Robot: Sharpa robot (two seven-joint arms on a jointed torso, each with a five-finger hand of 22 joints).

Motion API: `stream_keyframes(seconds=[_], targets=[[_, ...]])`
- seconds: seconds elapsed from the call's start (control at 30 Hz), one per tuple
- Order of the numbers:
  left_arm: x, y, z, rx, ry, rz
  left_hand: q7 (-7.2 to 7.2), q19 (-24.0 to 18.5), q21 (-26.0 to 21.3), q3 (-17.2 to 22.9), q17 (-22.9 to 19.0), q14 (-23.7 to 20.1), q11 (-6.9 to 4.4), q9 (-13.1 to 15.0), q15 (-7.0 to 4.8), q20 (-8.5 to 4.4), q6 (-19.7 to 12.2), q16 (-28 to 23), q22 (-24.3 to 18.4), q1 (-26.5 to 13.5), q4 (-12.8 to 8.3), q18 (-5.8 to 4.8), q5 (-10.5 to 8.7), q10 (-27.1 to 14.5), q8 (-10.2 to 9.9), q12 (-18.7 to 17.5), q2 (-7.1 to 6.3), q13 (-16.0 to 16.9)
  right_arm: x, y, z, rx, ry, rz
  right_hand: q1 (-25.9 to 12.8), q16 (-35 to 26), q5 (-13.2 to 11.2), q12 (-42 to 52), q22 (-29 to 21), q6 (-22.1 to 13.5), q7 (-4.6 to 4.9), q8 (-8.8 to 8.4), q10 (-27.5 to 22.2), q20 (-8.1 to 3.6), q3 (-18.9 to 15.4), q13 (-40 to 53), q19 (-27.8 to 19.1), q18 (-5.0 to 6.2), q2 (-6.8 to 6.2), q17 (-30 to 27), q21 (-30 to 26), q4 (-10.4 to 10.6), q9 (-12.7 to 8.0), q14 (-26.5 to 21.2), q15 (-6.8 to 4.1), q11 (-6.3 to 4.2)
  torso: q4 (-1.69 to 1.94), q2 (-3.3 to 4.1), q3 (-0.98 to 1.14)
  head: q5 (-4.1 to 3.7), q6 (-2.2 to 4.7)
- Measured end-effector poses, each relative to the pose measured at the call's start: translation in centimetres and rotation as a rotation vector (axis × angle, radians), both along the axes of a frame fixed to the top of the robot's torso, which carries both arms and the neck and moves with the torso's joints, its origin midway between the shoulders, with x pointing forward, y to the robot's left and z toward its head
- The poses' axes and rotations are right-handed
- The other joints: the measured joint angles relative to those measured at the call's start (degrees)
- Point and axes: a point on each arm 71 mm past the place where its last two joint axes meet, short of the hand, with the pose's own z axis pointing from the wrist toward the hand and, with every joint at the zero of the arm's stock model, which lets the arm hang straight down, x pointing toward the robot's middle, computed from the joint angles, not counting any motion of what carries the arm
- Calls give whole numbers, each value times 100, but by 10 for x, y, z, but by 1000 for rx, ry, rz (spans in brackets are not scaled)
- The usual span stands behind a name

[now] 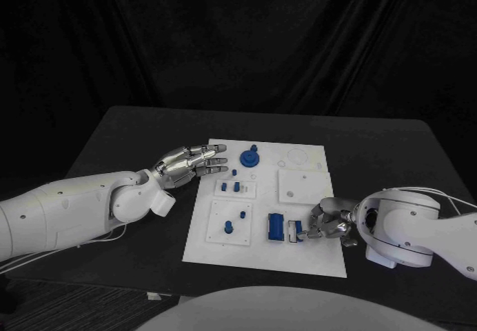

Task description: Assemble the parts on the task board

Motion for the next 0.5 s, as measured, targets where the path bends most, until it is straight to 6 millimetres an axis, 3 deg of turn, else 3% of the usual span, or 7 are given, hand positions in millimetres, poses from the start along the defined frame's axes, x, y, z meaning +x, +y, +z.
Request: stream_keyframes(seconds=[0.17, 0.33, 0.5], targets=[[0, 0, 0, 1, 1, -1, 0, 0, 0, 24, 0, 0, 0, 0, 0, 0, 0, 0, 0, 0, -24, 0, 0, 0, 0, 0, 0, 0, 1, 0, -1, 3, 4, -7, -14, -21, 151, 0, 0, 0, 0, -68, 0, 0, 2, 0, 0, 0, 19, -9, -22, 43, 86, 0, 0, 0, 0, 0, 0, -6, 0], [0, -1, 0, 1, 2, -2, 0, 0, 0, 24, 0, 0, 0, 0, 0, 0, 0, 0, 0, 0, -24, 0, 0, 0, 0, 0, 0, 0, 2, 1, -1, 5, 7, -9, 159, -21, 405, 0, 0, 0, 0, -183, 0, 0, 115, 0, 0, 0, 93, -9, -83, -110, 219, 0, 0, 0, 0, 0, 0, -8, 0], [0, -1, -1, 1, 3, -4, 0, 0, 0, 24, 0, 0, 0, 0, 0, 0, 0, 0, 0, 0, -24, 0, 0, 0, 0, 0, 0, 0, 3, 4, -2, 7, 6, -3, 262, -21, 406, 0, 0, 0, 0, -225, 0, 0, 141, 0, 0, 0, 62, -18, -113, -214, 282, 0, 0, 0, 0, -1, -1, -1, 0]])
